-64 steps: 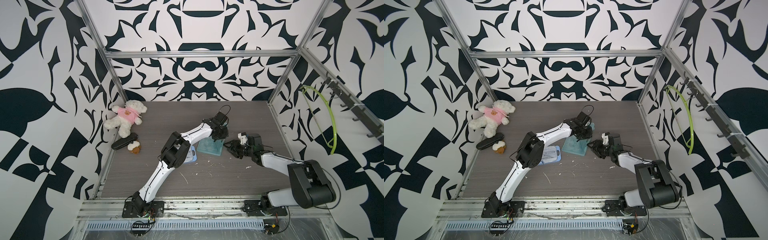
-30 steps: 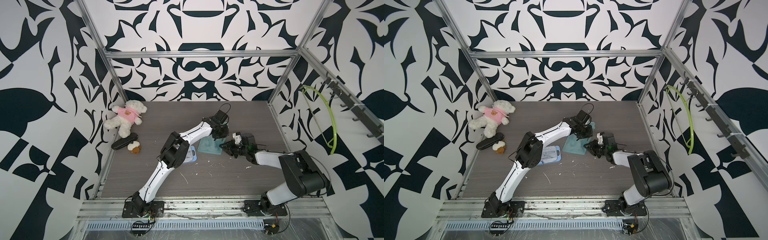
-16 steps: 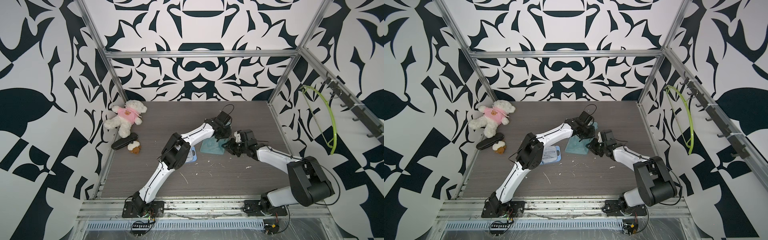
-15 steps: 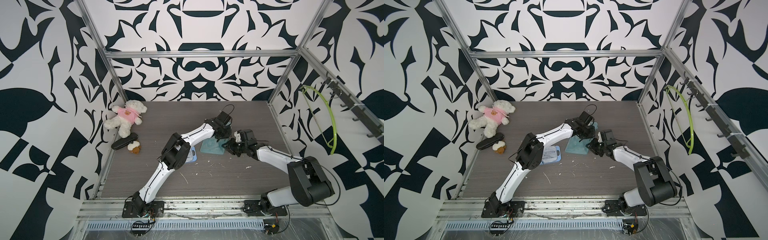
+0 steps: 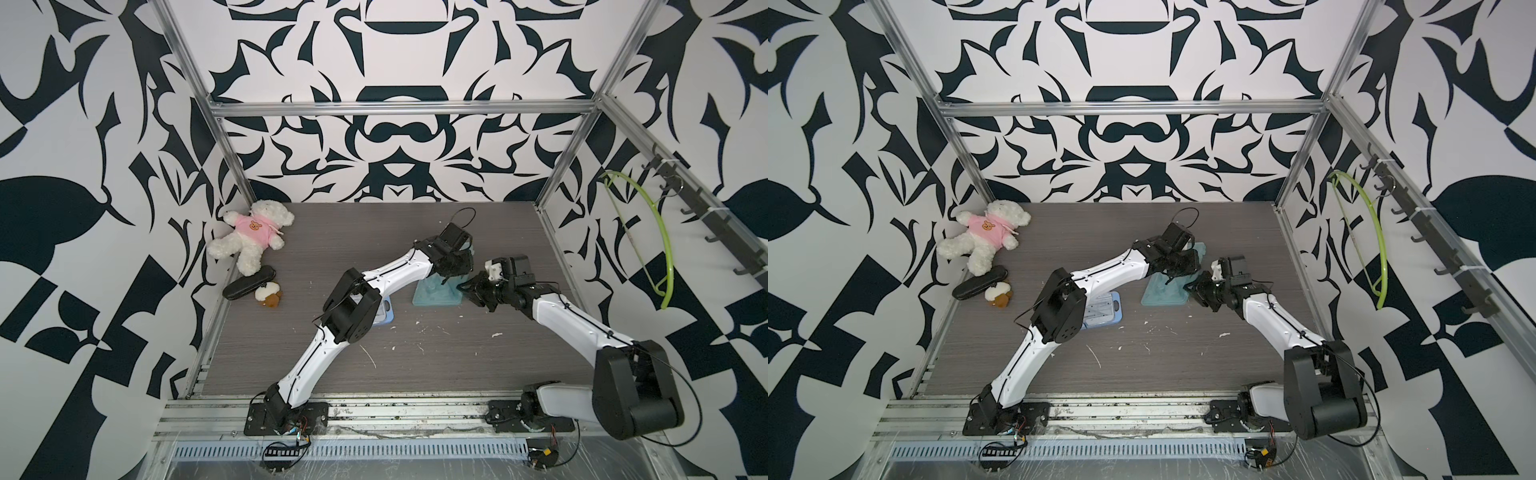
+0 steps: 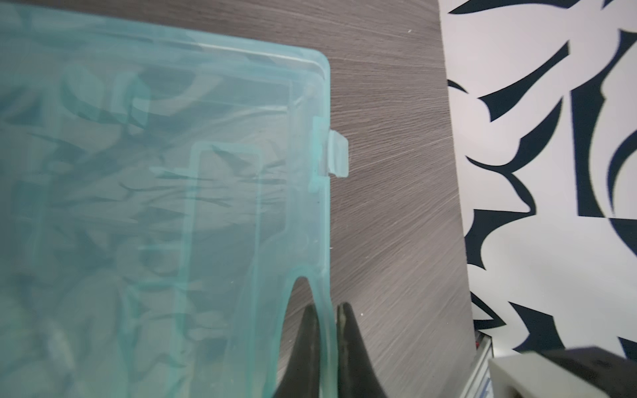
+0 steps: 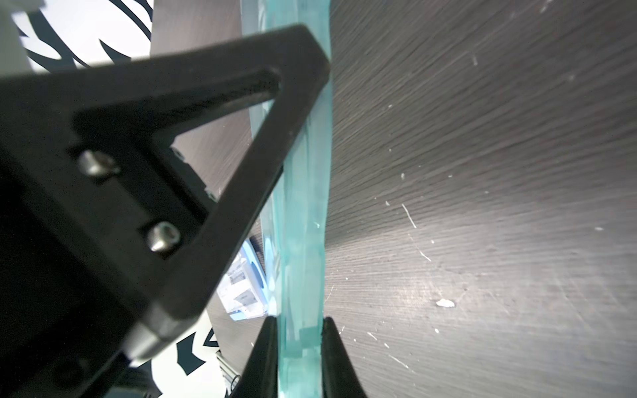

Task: Open the ruler set and take out the ruler
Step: Open the ruler set box.

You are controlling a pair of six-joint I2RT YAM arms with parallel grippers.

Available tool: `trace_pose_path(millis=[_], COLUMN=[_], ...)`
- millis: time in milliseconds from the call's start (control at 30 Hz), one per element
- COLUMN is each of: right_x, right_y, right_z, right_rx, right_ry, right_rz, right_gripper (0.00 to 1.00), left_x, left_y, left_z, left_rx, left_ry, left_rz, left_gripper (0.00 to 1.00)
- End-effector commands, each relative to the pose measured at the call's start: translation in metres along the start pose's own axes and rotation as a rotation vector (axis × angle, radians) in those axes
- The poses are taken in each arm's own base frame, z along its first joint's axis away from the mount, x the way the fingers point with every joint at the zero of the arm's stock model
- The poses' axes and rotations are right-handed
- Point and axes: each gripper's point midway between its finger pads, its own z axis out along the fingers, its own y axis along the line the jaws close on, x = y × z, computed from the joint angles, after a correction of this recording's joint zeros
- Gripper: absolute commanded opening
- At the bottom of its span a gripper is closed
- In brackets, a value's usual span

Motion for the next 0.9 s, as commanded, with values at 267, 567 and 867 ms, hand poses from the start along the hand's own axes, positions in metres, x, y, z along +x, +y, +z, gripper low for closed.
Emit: trace_pose_path(millis=[267, 567, 867], right_x=[-0.013, -0.01, -0.024], right_y=[0.038, 0.04, 0.04], right_z=[-0.044, -0.051, -0.069], right_rx=[-0.117, -0.101, -0.069], right_ry=[-0.054, -0.051, -0.111], right_rz=[-0.085, -0.096, -0.107], right_gripper=[0.0, 0.03, 0.08], left_x=[0.022, 0.02, 0.022], left_y=[0.119, 0.128, 0.14], left_z=[0.016, 0.015, 0.009], left_rx=[-0.349, -0.398, -0.42], left_ry=[0.063, 0.054, 0.058], left_rz=[0.017, 0.045, 0.049], left_gripper=[0.0, 0.0, 0.0])
